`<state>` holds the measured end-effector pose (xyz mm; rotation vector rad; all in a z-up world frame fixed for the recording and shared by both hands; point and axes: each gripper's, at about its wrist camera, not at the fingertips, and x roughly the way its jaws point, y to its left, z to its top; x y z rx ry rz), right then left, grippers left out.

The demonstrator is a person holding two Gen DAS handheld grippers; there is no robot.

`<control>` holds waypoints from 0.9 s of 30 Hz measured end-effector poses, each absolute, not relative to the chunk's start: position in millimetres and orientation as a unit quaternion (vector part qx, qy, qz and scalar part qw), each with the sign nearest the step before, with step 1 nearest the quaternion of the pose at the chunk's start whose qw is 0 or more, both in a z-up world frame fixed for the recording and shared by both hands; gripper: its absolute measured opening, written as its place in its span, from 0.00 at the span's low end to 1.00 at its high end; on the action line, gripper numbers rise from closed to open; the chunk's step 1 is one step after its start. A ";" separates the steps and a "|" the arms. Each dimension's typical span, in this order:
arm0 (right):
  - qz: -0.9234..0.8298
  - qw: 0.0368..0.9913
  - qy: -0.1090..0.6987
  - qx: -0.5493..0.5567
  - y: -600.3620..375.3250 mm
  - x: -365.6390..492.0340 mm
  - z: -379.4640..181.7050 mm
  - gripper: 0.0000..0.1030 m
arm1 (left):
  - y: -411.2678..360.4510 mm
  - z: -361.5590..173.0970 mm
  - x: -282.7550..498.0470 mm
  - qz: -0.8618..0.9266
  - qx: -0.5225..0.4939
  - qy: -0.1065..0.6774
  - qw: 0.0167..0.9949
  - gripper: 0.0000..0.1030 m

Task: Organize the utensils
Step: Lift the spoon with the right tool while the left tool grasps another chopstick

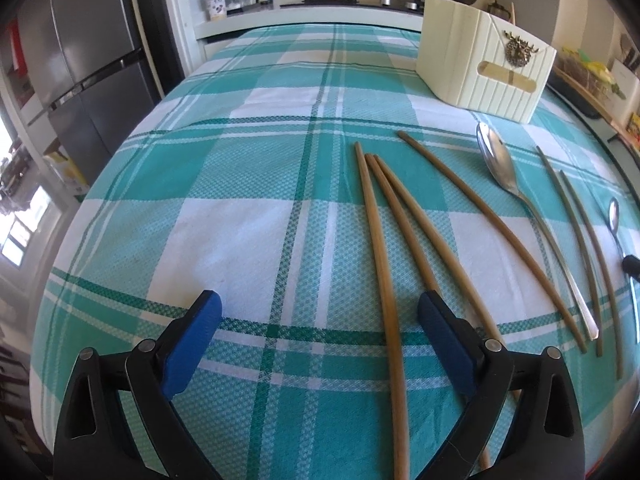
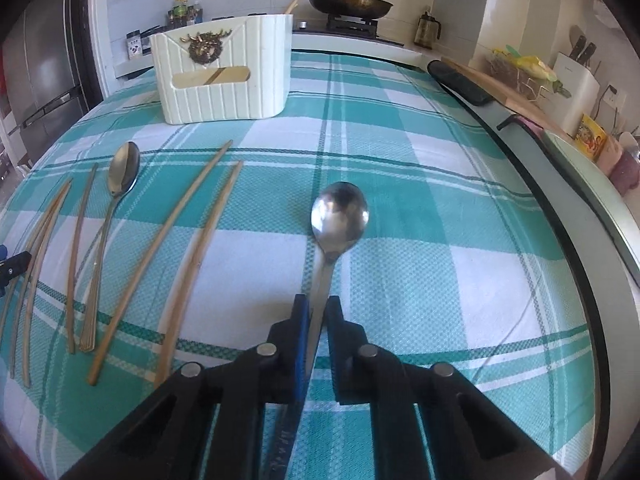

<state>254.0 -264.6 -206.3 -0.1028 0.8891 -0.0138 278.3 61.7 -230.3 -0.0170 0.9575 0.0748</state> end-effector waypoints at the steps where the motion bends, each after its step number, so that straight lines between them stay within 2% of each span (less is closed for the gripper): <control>1: -0.016 0.902 0.430 -0.045 -269.4 253.7 -206.2 0.08 | 62.0 -230.3 278.0 0.038 -0.009 0.462 0.886 0.96; 5: -0.062 0.900 0.431 -0.026 -296.1 248.9 -205.7 0.08 | 64.6 -231.4 280.1 0.047 -0.018 0.471 0.881 1.00; 13: -0.114 0.894 0.434 -0.001 -338.0 235.6 -206.0 0.10 | 66.4 -232.4 291.0 0.041 -0.018 0.483 0.874 1.00; 18: -0.109 0.899 0.424 0.017 -345.9 236.4 -207.2 0.34 | 66.0 -233.2 287.9 0.039 -0.018 0.472 0.880 1.00; 27: -0.093 0.900 0.425 0.015 -347.7 240.4 -207.9 0.40 | 68.6 -232.6 308.3 0.011 -0.009 0.493 0.870 1.00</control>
